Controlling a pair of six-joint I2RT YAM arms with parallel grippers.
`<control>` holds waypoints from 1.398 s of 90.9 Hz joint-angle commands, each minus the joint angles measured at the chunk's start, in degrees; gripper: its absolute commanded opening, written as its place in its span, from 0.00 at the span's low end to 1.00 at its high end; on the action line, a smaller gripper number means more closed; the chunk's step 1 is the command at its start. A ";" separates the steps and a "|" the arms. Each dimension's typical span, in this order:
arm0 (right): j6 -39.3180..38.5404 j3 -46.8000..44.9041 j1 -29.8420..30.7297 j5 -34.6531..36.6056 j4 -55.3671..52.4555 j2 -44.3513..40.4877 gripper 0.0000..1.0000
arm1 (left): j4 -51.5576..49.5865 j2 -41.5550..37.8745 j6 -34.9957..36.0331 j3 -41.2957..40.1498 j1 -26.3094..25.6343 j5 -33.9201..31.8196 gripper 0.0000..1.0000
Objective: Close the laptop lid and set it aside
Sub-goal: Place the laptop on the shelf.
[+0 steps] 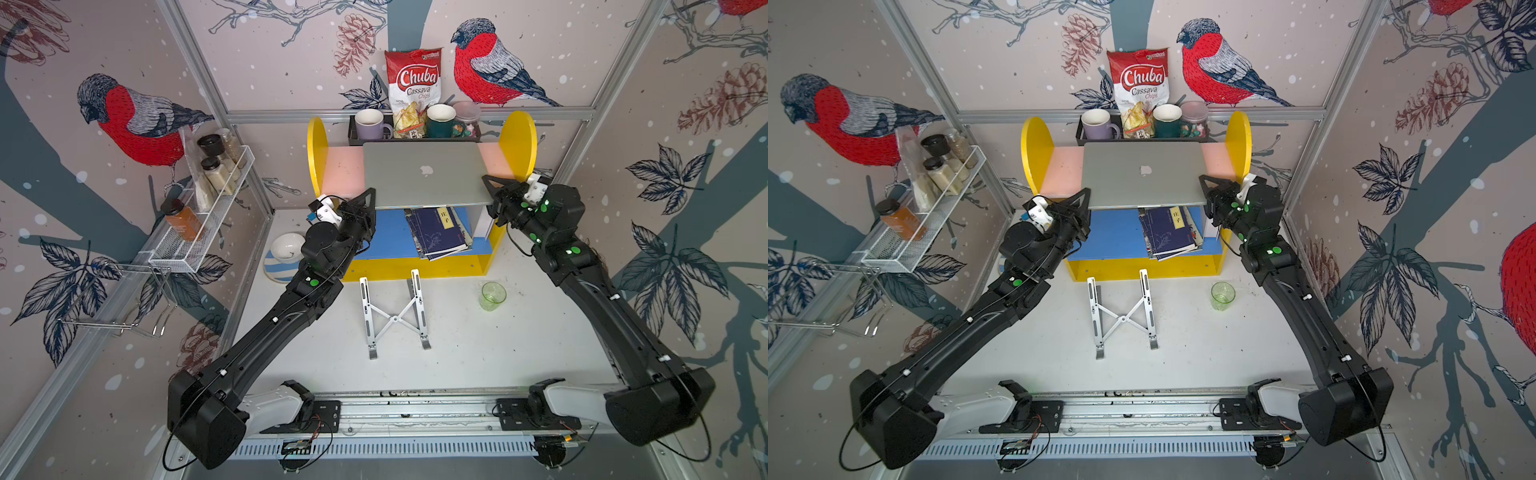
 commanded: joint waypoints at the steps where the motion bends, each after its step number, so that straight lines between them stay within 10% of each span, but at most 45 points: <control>1: 1.72 -0.88 0.16 -3.09 -1.62 0.43 0.20 | 7.32 -0.42 -0.45 -0.06 -0.06 -1.34 0.03; 16: 3.55 -0.94 0.15 -3.19 -0.76 0.64 0.00 | 6.41 -0.46 -0.28 0.22 -0.02 -0.95 0.19; 36: 6.49 -0.28 0.51 -0.09 -0.91 -0.28 0.00 | 5.06 -1.71 0.49 -0.49 -0.32 -1.18 0.76; 55: 7.10 1.77 1.32 5.48 -3.32 -1.42 0.00 | 2.71 -4.04 1.63 -2.06 -0.83 -1.39 0.96; 79: 6.99 4.67 2.77 8.11 -4.53 1.39 0.00 | -1.08 -7.80 3.04 -5.99 -2.10 -2.02 0.93; 115: 6.52 5.72 3.54 6.30 -4.26 4.93 0.00 | -2.70 -7.09 9.17 -5.03 -8.86 -0.91 0.48; 127: 6.45 4.14 3.53 6.99 -3.76 3.27 0.37 | -2.42 -3.22 10.23 -0.36 -9.94 1.96 0.31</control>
